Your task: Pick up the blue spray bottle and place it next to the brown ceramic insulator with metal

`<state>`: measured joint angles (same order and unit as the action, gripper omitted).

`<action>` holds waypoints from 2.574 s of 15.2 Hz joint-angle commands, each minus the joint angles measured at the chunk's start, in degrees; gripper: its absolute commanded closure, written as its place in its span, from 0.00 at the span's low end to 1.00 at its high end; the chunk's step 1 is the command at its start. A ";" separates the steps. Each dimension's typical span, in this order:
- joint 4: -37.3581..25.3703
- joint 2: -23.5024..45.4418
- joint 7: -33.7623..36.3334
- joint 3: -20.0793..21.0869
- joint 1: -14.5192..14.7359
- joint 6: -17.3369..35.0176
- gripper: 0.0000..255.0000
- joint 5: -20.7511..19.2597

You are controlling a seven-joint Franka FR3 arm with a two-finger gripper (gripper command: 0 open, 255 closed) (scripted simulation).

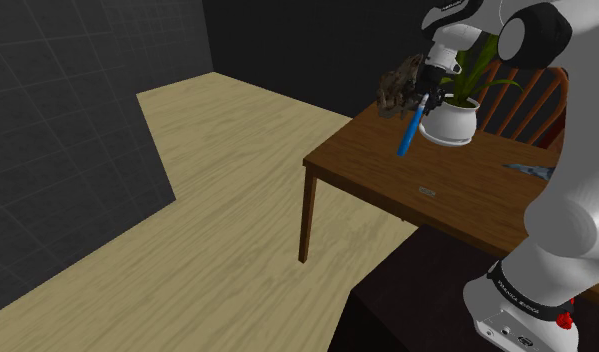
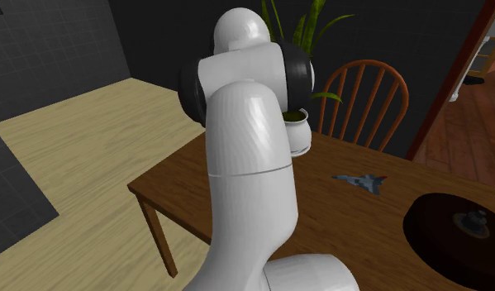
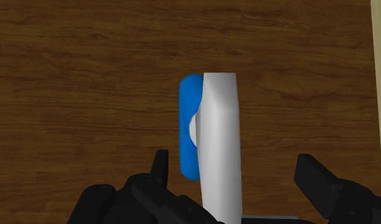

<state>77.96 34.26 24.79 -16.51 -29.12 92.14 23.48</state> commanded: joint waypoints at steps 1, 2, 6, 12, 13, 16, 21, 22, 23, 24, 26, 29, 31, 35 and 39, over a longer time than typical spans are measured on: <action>-0.23 5.02 0.00 0.37 -0.29 -0.85 1.00 -0.04; -2.21 6.46 0.21 0.52 -0.64 -1.33 1.00 0.20; 1.62 4.91 1.74 1.05 1.64 1.43 1.00 0.41; 2.57 2.77 0.05 0.42 0.07 -0.18 1.00 -0.60; 2.27 2.47 0.22 0.41 0.04 -0.74 1.00 -0.70; 1.24 1.66 0.72 0.27 0.00 -2.48 1.00 -0.92; 5.81 0.64 -3.39 0.70 -1.13 4.68 0.00 1.97; 6.59 0.60 -3.50 0.75 -0.93 5.42 0.00 2.06; 7.36 0.57 -3.61 0.81 -0.74 6.15 0.00 2.15; 8.10 0.56 -3.73 0.85 -0.54 6.88 0.00 2.26; 9.52 0.59 -3.96 0.92 -0.15 8.30 0.00 2.50; 10.60 0.63 -4.15 0.99 0.15 9.41 0.00 2.70; 10.59 0.64 -4.15 0.98 0.16 9.40 0.00 2.71; 10.59 0.65 -4.16 0.96 0.17 9.40 0.00 2.72; 10.23 0.93 -4.19 0.99 0.08 9.32 1.00 2.76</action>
<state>88.34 35.00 20.54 -15.43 -28.92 101.38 26.26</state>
